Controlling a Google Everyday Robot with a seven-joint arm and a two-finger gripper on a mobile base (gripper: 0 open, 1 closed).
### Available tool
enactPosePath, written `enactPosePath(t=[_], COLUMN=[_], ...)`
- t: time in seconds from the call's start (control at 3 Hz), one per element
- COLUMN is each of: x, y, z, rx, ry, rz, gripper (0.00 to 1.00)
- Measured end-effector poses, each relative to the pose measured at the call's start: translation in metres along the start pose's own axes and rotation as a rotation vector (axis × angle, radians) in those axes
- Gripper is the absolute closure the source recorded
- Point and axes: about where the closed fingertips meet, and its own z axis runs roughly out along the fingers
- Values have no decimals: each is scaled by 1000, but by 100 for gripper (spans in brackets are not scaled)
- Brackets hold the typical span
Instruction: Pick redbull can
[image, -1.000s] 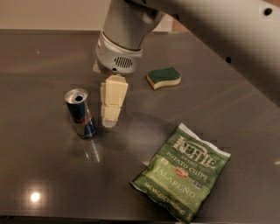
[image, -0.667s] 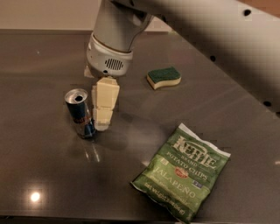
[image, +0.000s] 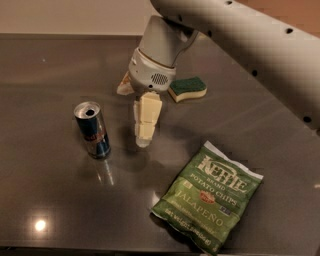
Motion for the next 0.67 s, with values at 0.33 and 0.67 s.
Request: enactPosePath(t=[0.33, 0.67], x=[8, 7], y=[-8, -7], z=[-3, -5], rx=[-3, -5], ry=[-27, -58], rz=[-14, -36], gripper=[0, 0])
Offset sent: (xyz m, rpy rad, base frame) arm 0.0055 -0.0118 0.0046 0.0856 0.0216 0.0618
